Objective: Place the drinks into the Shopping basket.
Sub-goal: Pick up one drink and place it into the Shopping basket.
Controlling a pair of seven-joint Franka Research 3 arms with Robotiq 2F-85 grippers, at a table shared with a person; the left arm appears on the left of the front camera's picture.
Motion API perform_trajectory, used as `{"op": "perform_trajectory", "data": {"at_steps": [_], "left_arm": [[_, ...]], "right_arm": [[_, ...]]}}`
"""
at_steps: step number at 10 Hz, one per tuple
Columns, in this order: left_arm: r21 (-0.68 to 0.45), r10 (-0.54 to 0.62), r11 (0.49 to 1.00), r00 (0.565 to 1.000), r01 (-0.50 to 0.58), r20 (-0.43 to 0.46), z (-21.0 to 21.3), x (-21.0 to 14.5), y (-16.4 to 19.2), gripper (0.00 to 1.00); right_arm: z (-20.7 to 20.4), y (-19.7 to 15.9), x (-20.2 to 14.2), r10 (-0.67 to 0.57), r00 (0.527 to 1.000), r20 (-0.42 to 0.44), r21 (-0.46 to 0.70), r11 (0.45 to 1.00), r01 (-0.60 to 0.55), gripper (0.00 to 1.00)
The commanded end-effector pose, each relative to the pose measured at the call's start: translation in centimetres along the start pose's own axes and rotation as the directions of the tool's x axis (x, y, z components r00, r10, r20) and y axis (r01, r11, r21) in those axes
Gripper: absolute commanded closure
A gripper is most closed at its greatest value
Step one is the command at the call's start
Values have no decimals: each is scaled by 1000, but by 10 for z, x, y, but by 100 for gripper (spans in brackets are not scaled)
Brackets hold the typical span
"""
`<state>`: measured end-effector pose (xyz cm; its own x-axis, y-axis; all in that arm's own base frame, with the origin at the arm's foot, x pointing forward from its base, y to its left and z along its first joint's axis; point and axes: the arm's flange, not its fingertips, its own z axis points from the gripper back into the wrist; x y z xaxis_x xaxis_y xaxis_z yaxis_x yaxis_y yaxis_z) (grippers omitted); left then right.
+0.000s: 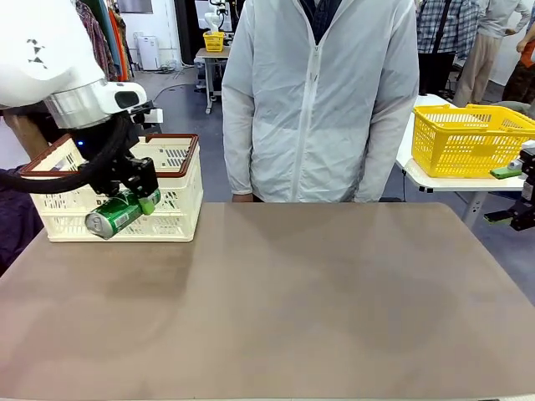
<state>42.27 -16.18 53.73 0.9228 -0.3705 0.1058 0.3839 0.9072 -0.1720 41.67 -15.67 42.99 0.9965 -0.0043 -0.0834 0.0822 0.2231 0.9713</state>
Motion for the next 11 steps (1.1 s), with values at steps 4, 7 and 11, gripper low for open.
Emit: {"op": "perform_trajectory", "data": {"at_steps": [4,7,11], "left_arm": [[32,76,997,997,-76,-27,9,11,4,100],[40,320,947,946,-318,-52,70,113,50,100],[81,379,918,918,-389,116,82,231,108,100]], "right_arm": [[2,4,0,-19,1000,-6,-23,1000,19,0],[2,4,0,-19,1000,-6,-23,1000,19,0],[2,4,0,-19,1000,-6,-23,1000,19,0]]}}
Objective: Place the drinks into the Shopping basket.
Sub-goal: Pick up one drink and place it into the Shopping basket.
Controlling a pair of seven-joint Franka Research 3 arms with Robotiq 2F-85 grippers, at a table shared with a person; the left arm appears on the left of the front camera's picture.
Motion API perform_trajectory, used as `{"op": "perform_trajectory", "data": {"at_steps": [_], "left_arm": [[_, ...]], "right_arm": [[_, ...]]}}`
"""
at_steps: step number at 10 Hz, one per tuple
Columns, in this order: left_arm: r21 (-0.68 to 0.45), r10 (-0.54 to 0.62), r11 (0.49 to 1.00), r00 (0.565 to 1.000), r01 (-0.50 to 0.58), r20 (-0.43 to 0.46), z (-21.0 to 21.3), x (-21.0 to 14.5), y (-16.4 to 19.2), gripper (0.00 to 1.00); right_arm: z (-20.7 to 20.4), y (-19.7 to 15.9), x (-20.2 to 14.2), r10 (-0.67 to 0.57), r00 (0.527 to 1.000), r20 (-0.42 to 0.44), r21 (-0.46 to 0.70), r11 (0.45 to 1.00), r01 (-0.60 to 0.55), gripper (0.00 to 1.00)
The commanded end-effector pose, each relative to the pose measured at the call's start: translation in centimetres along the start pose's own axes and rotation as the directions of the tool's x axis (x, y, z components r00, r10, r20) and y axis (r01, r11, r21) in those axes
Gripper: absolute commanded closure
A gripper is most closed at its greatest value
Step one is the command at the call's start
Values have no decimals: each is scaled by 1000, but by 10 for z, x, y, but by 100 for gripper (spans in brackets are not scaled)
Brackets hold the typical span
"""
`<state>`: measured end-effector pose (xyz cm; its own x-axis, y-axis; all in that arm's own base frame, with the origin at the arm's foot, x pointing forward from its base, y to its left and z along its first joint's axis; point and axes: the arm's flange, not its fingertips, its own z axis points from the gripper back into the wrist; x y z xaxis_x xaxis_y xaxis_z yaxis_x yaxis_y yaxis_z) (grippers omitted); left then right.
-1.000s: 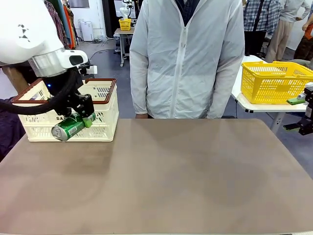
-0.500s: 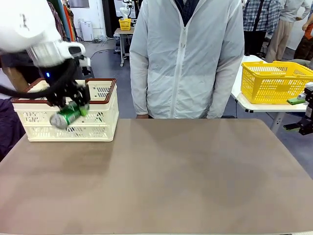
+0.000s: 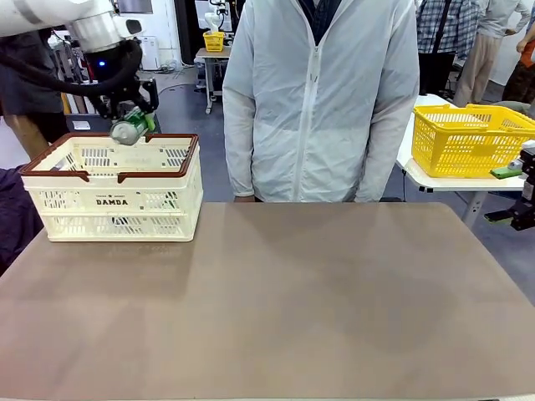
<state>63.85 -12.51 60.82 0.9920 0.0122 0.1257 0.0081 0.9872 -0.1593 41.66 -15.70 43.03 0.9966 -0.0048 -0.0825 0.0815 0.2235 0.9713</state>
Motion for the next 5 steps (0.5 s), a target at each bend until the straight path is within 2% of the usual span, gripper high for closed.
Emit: {"op": "perform_trajectory", "data": {"at_steps": [1,3,5], "left_arm": [[61,2,998,997,-7,82,-3,59,-6,100],[48,-33,998,991,27,133,-41,88,8,100],[90,15,995,985,-31,172,-73,82,14,100]], "right_arm": [[1,3,0,-19,1000,-7,-23,1000,19,0],[1,3,0,-19,1000,-7,-23,1000,19,0],[1,3,0,-19,1000,-7,-23,1000,19,0]]}}
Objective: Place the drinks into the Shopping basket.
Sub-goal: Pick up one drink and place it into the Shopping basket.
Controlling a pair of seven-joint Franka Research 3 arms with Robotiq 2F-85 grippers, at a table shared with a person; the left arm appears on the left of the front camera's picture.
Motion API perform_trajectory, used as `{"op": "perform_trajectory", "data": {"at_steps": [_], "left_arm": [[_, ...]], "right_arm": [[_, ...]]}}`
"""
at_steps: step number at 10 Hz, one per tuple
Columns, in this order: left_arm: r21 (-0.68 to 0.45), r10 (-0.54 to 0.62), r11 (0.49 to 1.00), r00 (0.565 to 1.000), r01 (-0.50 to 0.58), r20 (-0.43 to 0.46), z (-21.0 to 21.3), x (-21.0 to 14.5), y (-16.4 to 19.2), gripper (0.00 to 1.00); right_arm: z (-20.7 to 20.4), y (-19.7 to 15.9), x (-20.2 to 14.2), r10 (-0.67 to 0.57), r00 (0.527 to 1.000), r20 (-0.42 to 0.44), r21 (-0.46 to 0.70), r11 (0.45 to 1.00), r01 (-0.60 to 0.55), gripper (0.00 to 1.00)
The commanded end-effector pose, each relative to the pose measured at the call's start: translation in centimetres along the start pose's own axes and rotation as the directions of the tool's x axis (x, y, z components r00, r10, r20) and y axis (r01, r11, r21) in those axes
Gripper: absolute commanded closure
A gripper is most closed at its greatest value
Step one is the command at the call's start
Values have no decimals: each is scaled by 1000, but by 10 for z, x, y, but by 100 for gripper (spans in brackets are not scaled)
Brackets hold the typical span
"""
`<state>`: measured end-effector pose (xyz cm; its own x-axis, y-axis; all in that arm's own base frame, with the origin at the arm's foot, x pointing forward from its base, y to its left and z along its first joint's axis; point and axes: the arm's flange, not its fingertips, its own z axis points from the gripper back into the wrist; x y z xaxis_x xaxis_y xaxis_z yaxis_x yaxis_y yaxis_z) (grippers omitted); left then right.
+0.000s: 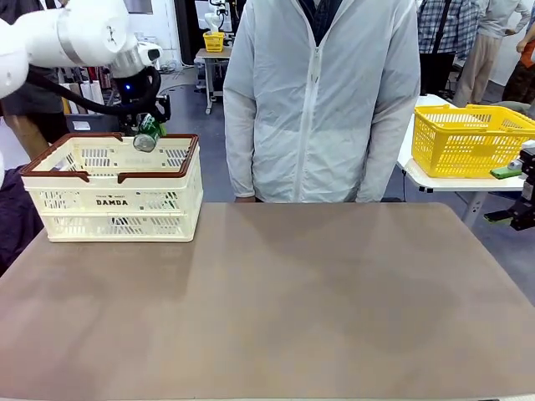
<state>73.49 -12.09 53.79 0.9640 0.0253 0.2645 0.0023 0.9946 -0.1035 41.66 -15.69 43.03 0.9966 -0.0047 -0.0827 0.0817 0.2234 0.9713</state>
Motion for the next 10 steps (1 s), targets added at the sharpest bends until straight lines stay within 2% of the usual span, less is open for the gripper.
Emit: {"op": "perform_trajectory", "data": {"at_steps": [1,3,6,10], "left_arm": [[71,58,996,996,-63,65,-7,-10,-1,100],[98,71,992,996,-75,46,-46,-23,3,100],[109,87,991,994,-80,-62,-92,-44,13,100],[124,99,989,988,-84,-117,-114,-51,18,100]], "right_arm": [[1,3,0,-19,1000,-7,-23,1000,19,0],[1,3,0,-19,1000,-7,-23,1000,19,0],[1,3,0,-19,1000,-7,-23,1000,19,0],[1,3,0,-19,1000,-7,-23,1000,19,0]]}}
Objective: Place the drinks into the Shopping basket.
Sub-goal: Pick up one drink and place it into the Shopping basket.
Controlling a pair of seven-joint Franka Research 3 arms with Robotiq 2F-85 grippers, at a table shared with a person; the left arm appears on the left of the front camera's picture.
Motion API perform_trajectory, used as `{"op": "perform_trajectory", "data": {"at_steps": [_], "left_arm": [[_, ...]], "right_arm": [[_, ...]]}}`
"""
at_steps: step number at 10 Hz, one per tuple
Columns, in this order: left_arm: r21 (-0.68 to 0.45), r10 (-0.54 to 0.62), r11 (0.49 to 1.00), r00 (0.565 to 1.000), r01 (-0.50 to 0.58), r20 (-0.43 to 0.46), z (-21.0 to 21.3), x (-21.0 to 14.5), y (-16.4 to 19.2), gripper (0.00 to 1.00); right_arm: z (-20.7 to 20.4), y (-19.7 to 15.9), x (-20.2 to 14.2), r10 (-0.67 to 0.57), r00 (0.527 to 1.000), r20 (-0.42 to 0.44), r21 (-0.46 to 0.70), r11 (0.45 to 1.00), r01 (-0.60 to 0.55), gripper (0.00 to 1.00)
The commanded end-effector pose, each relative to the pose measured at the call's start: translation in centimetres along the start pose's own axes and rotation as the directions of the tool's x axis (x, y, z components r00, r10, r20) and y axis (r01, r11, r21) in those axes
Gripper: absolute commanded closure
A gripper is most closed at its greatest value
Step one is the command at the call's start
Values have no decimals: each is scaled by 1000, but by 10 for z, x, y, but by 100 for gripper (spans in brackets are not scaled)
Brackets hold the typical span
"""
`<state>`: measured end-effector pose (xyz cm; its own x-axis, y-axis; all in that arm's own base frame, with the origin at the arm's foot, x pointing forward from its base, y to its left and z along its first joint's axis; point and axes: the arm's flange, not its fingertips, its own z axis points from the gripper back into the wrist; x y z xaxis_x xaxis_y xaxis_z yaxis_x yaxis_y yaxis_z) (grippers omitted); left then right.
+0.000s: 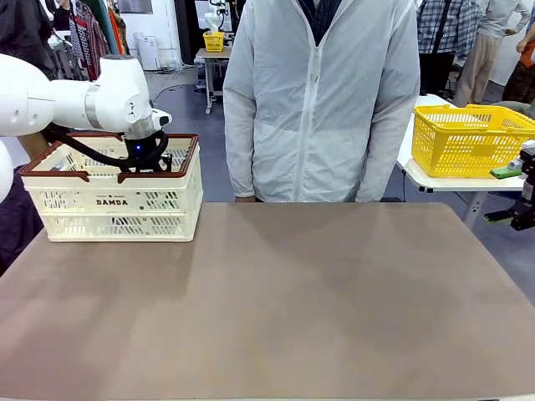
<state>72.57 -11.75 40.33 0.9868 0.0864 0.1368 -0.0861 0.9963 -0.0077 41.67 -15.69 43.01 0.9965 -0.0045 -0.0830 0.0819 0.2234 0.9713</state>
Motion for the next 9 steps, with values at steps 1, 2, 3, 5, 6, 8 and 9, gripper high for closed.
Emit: {"op": "perform_trajectory", "data": {"at_steps": [1,2,3,5,6,8,9], "left_arm": [[-2,20,1000,1000,-20,-1,12,-7,2,100],[-12,21,1000,1000,-21,-2,13,-6,2,77],[-9,16,1000,1000,-16,-6,13,-5,3,20],[-19,13,1000,1000,-13,-15,15,-7,4,0],[-19,11,1000,1000,-11,-14,16,-7,5,0],[-34,21,999,1000,-21,3,23,-8,8,0],[-41,21,999,1000,-21,19,31,-12,9,0]], "right_arm": [[2,3,0,-19,1000,-7,-23,1000,19,0],[2,3,0,-19,1000,-7,-23,1000,19,0],[2,3,0,-19,1000,-7,-23,1000,19,0],[2,3,0,-19,1000,-7,-23,1000,19,0],[2,3,0,-19,1000,-7,-23,1000,19,0],[2,3,0,-19,1000,-7,-23,1000,19,0],[2,3,0,-19,1000,-7,-23,1000,19,0]]}}
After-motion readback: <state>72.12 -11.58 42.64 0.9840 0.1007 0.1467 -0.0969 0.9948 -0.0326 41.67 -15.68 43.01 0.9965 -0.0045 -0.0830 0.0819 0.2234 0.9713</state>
